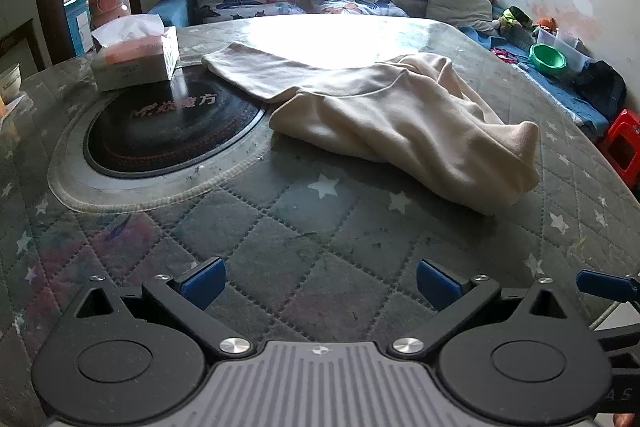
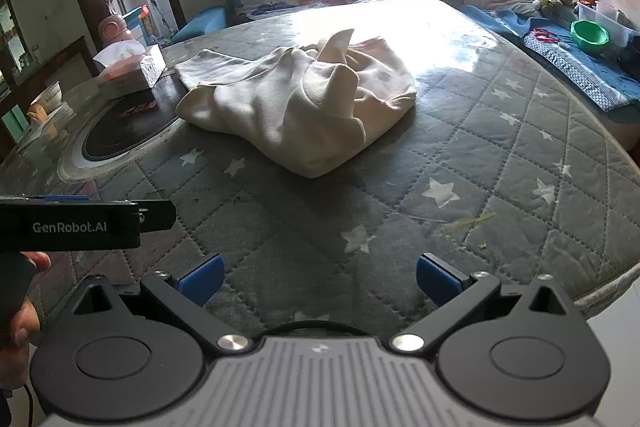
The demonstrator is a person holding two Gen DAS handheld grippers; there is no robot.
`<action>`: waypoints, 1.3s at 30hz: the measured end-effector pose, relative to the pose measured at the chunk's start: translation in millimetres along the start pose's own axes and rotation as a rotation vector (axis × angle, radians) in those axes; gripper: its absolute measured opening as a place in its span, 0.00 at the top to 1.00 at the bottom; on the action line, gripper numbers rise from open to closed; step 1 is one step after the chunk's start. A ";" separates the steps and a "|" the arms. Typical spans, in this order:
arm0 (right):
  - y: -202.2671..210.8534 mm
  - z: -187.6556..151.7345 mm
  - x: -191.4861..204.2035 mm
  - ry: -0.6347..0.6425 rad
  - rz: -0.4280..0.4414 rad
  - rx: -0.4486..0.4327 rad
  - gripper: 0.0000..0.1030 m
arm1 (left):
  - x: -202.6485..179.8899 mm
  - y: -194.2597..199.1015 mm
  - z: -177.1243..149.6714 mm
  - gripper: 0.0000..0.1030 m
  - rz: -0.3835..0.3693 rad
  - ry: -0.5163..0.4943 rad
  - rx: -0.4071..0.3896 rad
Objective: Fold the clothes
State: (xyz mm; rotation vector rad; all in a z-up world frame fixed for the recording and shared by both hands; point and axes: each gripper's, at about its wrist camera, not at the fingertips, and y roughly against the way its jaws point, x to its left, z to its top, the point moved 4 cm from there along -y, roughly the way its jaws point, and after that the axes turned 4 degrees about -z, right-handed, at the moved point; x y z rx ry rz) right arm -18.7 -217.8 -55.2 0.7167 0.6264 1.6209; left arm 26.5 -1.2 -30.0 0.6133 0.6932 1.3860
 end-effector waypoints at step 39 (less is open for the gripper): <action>-5.8 3.6 -1.2 -0.006 0.005 0.019 0.00 | -13.4 -16.1 4.9 0.00 0.013 -0.020 0.061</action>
